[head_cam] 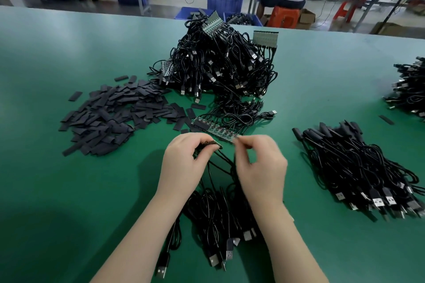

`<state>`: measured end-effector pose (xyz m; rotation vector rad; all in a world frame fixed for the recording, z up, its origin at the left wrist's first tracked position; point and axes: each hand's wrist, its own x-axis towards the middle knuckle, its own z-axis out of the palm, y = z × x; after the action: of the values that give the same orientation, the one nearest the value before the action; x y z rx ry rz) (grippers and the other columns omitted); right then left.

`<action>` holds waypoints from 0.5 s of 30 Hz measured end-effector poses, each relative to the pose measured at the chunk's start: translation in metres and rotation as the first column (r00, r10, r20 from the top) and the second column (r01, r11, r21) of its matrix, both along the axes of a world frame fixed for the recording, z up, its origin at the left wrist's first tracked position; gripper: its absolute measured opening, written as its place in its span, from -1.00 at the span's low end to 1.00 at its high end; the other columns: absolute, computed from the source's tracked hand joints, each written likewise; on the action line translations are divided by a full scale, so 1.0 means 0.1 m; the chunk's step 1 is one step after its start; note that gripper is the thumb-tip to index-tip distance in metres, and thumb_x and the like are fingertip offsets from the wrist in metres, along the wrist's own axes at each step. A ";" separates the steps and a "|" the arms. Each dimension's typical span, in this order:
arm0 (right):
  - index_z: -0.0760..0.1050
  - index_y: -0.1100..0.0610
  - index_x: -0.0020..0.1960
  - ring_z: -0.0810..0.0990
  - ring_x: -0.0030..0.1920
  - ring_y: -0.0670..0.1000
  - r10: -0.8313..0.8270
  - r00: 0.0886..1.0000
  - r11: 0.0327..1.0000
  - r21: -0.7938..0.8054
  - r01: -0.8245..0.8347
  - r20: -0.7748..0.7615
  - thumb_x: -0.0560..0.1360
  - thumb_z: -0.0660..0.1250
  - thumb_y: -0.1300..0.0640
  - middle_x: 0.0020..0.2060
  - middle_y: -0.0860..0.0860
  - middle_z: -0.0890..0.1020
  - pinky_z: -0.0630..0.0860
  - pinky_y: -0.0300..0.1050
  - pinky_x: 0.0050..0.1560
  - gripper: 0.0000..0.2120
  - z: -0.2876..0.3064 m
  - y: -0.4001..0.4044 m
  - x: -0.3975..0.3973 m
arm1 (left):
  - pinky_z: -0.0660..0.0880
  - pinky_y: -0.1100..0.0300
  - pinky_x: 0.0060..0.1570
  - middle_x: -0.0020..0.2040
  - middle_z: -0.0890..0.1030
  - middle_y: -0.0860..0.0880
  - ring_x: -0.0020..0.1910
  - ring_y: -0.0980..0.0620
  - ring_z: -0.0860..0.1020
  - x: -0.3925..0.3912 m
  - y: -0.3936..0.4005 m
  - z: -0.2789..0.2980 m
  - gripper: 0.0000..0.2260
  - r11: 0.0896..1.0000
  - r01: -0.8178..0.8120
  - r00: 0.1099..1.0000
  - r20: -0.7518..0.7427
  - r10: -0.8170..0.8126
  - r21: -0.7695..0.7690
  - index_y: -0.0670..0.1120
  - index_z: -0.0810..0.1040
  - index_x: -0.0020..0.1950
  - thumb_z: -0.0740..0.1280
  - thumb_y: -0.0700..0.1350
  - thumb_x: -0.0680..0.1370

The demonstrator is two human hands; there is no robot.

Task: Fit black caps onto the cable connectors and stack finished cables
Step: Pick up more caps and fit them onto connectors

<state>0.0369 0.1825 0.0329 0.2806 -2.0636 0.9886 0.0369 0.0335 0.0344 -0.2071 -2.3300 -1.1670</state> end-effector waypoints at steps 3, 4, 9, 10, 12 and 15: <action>0.56 0.10 -0.06 0.56 -0.19 -0.08 -0.120 0.993 0.972 -0.201 0.121 0.016 0.56 0.37 0.17 -0.21 -0.11 0.59 0.55 -0.04 -0.12 -0.97 0.19 0.22 0.01 | 0.35 0.51 0.01 -0.10 0.58 0.23 -0.01 0.22 0.50 -0.09 0.03 0.01 -0.94 1.000 0.010 0.997 0.072 -0.010 0.008 -0.01 0.65 -0.02 0.42 -0.07 0.53; 0.53 0.05 -0.05 0.57 -0.19 -0.04 -0.143 0.990 0.953 -0.268 0.141 0.011 0.58 0.35 0.15 -0.21 -0.12 0.57 0.56 0.02 -0.17 -0.97 0.26 0.28 0.03 | 0.34 0.54 0.00 -0.09 0.57 0.22 -0.01 0.22 0.50 -0.13 0.05 0.03 -0.93 1.000 0.020 0.996 0.088 -0.021 0.005 -0.02 0.65 0.00 0.41 -0.07 0.54; 0.41 -0.08 -0.01 0.57 -0.20 -0.11 -0.231 0.967 0.843 -0.519 0.142 -0.111 0.61 0.31 0.19 -0.17 -0.24 0.54 0.51 -0.22 -0.18 -0.83 0.54 0.46 0.21 | 0.35 0.51 -0.03 -0.13 0.57 0.26 -0.07 0.27 0.50 -0.29 0.11 0.16 -0.97 0.995 0.083 0.991 0.100 -0.089 0.059 0.06 0.62 -0.05 0.39 -0.07 0.55; 0.40 -0.06 0.00 0.58 -0.19 -0.12 -0.236 0.962 0.811 -0.573 0.118 -0.137 0.61 0.30 0.22 -0.15 -0.22 0.54 0.51 -0.21 -0.15 -0.82 0.56 0.50 0.26 | 0.38 0.48 -0.04 -0.14 0.59 0.24 -0.07 0.28 0.52 -0.30 0.09 0.19 -0.93 0.989 0.085 0.991 0.096 -0.097 0.123 0.12 0.59 -0.09 0.39 -0.07 0.55; 0.38 -0.02 0.01 0.61 -0.19 0.04 -0.243 0.956 0.765 -0.639 0.083 -0.166 0.62 0.28 0.24 -0.11 -0.12 0.51 0.56 -0.12 -0.10 -0.83 0.58 0.55 0.36 | 0.42 0.46 -0.09 -0.15 0.61 0.25 -0.12 0.28 0.54 -0.29 0.04 0.25 -0.83 0.965 0.096 0.991 0.066 -0.116 0.245 0.19 0.55 -0.13 0.39 -0.09 0.55; 0.37 -0.01 -0.01 0.63 -0.22 0.14 -0.230 0.964 0.697 -0.714 0.069 -0.131 0.63 0.27 0.22 -0.10 -0.06 0.50 0.63 -0.03 -0.06 -0.85 0.52 0.58 0.50 | 0.44 0.45 -0.09 -0.14 0.61 0.30 -0.15 0.29 0.55 -0.20 -0.03 0.36 -0.73 0.921 0.146 0.987 0.013 -0.162 0.360 0.25 0.56 -0.14 0.40 -0.17 0.54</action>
<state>0.0867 0.2406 0.0849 -0.1866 -1.3483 1.4903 0.0167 0.0307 0.0708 -0.2380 -2.1170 -1.6651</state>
